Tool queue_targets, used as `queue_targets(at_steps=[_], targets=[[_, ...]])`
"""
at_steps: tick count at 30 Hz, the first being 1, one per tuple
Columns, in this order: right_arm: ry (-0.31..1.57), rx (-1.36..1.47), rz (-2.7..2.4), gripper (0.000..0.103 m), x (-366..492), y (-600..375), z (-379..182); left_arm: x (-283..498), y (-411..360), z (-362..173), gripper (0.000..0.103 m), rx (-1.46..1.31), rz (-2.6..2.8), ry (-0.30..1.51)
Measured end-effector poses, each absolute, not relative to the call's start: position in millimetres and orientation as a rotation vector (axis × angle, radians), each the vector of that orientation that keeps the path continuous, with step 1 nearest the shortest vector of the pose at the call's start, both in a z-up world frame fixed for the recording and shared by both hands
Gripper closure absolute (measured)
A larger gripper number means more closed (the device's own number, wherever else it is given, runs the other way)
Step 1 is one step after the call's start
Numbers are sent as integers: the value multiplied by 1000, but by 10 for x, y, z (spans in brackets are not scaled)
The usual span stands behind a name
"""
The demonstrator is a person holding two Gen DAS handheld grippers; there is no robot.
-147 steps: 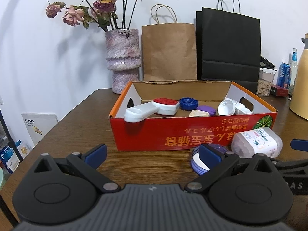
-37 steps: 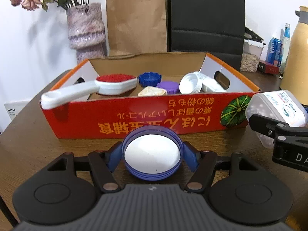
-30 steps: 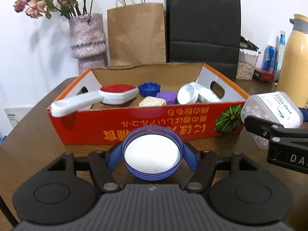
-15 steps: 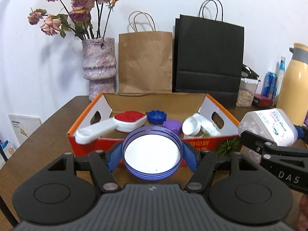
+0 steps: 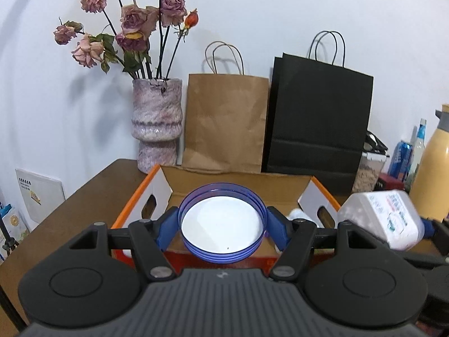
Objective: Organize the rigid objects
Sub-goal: 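Carry the wipes pack and lid over the box with both grippers, then lower both items into the box and open both grippers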
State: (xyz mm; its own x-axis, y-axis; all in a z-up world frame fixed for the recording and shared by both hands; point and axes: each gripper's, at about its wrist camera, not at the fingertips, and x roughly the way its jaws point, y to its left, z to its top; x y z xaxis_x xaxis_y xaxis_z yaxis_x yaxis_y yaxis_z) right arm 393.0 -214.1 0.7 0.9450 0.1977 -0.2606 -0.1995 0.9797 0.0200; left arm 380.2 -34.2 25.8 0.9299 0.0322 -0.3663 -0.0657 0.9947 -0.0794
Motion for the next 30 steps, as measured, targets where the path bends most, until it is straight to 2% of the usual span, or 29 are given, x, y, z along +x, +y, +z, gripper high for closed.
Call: queue_targets(at_steps=[30], targets=[[290,-20,207,21,4913,-1912,-127,4727,-189,143,35,-55,121,392]])
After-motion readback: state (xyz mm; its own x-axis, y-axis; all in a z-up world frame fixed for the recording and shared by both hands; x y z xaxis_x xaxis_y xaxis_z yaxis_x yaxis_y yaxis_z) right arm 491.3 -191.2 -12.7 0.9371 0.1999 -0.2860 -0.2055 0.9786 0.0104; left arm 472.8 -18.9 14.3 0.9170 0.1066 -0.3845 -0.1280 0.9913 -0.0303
